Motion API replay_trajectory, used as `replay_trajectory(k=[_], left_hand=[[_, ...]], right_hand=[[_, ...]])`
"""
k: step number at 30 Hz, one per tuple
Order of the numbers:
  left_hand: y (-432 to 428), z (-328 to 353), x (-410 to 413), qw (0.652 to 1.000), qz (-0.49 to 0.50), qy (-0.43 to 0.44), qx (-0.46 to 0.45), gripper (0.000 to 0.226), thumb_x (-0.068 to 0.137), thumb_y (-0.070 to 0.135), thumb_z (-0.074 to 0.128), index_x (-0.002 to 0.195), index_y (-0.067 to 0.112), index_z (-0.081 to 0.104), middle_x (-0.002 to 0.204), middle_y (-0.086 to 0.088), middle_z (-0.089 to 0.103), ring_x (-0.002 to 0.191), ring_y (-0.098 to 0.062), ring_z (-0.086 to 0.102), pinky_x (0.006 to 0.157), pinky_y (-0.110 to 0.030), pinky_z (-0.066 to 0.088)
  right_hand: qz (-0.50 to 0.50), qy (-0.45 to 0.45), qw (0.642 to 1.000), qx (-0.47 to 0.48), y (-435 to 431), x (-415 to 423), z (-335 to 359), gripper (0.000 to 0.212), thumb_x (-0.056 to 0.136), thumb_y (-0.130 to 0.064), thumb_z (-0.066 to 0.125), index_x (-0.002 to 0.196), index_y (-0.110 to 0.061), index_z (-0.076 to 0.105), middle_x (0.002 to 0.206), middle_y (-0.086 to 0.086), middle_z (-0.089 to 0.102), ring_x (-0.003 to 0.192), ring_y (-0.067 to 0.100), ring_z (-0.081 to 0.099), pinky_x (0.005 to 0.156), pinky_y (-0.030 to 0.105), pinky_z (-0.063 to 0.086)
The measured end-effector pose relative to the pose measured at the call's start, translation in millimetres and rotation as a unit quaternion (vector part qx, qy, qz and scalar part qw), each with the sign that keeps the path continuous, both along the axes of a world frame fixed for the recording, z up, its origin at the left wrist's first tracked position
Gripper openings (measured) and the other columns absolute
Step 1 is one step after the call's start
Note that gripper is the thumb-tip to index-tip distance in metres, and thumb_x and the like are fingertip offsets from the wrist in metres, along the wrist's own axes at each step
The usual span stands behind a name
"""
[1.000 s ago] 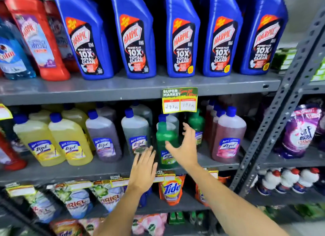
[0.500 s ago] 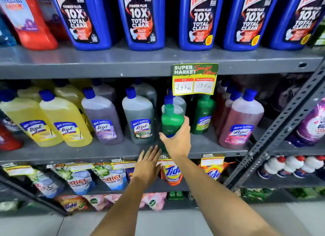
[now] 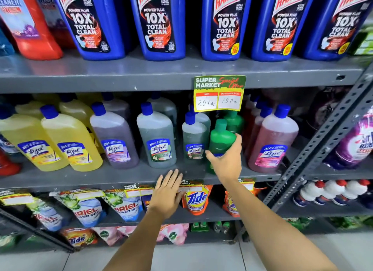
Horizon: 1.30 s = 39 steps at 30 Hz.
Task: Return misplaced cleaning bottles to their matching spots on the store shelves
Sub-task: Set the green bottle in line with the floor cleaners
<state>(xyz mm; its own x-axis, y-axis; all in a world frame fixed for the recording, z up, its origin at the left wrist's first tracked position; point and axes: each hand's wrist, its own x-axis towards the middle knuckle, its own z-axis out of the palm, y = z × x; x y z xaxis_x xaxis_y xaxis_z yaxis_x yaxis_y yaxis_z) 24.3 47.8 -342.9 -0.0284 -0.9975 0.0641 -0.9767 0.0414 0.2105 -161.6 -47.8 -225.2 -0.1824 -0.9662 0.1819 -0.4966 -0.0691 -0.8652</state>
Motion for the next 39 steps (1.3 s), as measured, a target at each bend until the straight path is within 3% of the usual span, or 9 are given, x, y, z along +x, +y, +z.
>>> replay_trajectory(k=[4, 7, 11, 16, 21, 27, 34, 39], left_hand=[[0.3, -0.5, -1.5, 1.000, -0.004, 0.002, -0.011, 0.088, 0.088, 0.066, -0.015, 0.153, 0.018, 0.019, 0.159, 0.001, 0.010, 0.147, -0.019, 0.006, 0.118, -0.039, -0.002], [0.7, -0.6, -2.4, 1.000, 0.003, 0.001, -0.020, 0.083, 0.092, 0.065, -0.008, 0.152, 0.016, 0.023, 0.159, -0.002, 0.017, 0.147, -0.020, 0.009, 0.115, -0.038, -0.004], [0.8, -0.2, -3.3, 1.000, 0.002, 0.008, -0.017, 0.091, 0.086, 0.070, -0.015, 0.153, 0.017, 0.016, 0.160, 0.001, 0.007, 0.147, -0.018, 0.001, 0.115, -0.036, -0.010], [0.9, -1.4, -4.2, 1.000, 0.007, 0.005, -0.016, 0.084, 0.092, 0.067, -0.008, 0.151, 0.016, 0.023, 0.159, -0.003, 0.017, 0.147, -0.020, 0.009, 0.115, -0.038, -0.005], [0.5, -2.7, -4.1, 1.000, 0.009, 0.000, -0.016, 0.087, 0.089, 0.068, -0.011, 0.152, 0.017, 0.020, 0.160, 0.000, 0.011, 0.147, -0.018, 0.005, 0.116, -0.037, -0.007], [1.6, -1.9, -5.1, 1.000, 0.017, -0.007, 0.005, 0.080, 0.094, 0.063, -0.004, 0.150, 0.015, 0.028, 0.158, -0.004, 0.023, 0.146, -0.021, 0.015, 0.115, -0.041, 0.001], [1.9, -0.7, -5.9, 1.000, 0.020, -0.021, 0.010, 0.083, 0.093, 0.064, -0.006, 0.150, 0.015, 0.028, 0.158, -0.004, 0.023, 0.146, -0.022, 0.016, 0.117, -0.040, 0.001], [1.8, 3.7, -11.1, 0.999, 0.026, -0.029, 0.007, 0.097, 0.083, 0.071, -0.019, 0.153, 0.015, 0.018, 0.161, -0.004, 0.013, 0.148, -0.021, 0.006, 0.118, -0.042, -0.001]], right_hand=[[-0.010, -0.010, 1.000, -0.003, -12.5, -26.3, 2.3, 0.099, 0.065, -0.035, 0.086, 0.141, -0.027, 0.023, 0.132, 0.004, 0.049, 0.114, 0.030, 0.057, 0.089, 0.044, 0.048], [-0.003, -0.006, 1.000, -0.003, -18.0, -39.3, 1.3, 0.102, 0.065, -0.035, 0.087, 0.142, -0.028, 0.021, 0.136, 0.003, 0.048, 0.117, 0.030, 0.056, 0.092, 0.044, 0.047], [-0.005, 0.008, 1.000, 0.014, -19.5, -44.9, -2.1, 0.110, 0.064, -0.043, 0.086, 0.145, -0.033, 0.013, 0.143, 0.000, 0.048, 0.121, 0.031, 0.056, 0.096, 0.047, 0.047], [0.007, 0.003, 0.997, 0.077, -18.0, -49.2, -21.1, 0.118, 0.054, -0.040, 0.092, 0.144, -0.026, 0.017, 0.134, 0.002, 0.055, 0.119, 0.030, 0.057, 0.097, 0.046, 0.046], [0.011, 0.035, 0.995, 0.097, -22.6, -51.0, -29.9, 0.096, 0.060, -0.030, 0.092, 0.131, -0.012, 0.029, 0.121, 0.011, 0.060, 0.109, 0.033, 0.060, 0.087, 0.037, 0.047], [0.054, 0.040, 0.992, 0.105, -33.1, -60.7, -33.0, 0.086, 0.061, -0.027, 0.091, 0.121, -0.013, 0.032, 0.107, 0.004, 0.061, 0.092, 0.026, 0.059, 0.083, 0.035, 0.048], [0.049, 0.031, 0.993, 0.100, -28.7, -59.6, -35.0, 0.088, 0.060, -0.032, 0.092, 0.123, -0.016, 0.032, 0.113, 0.003, 0.061, 0.098, 0.026, 0.061, 0.086, 0.037, 0.048], [0.050, 0.017, 0.993, 0.110, -29.2, -60.5, -36.9, 0.091, 0.061, -0.032, 0.091, 0.128, -0.018, 0.030, 0.115, 0.002, 0.062, 0.102, 0.026, 0.062, 0.088, 0.038, 0.048]])
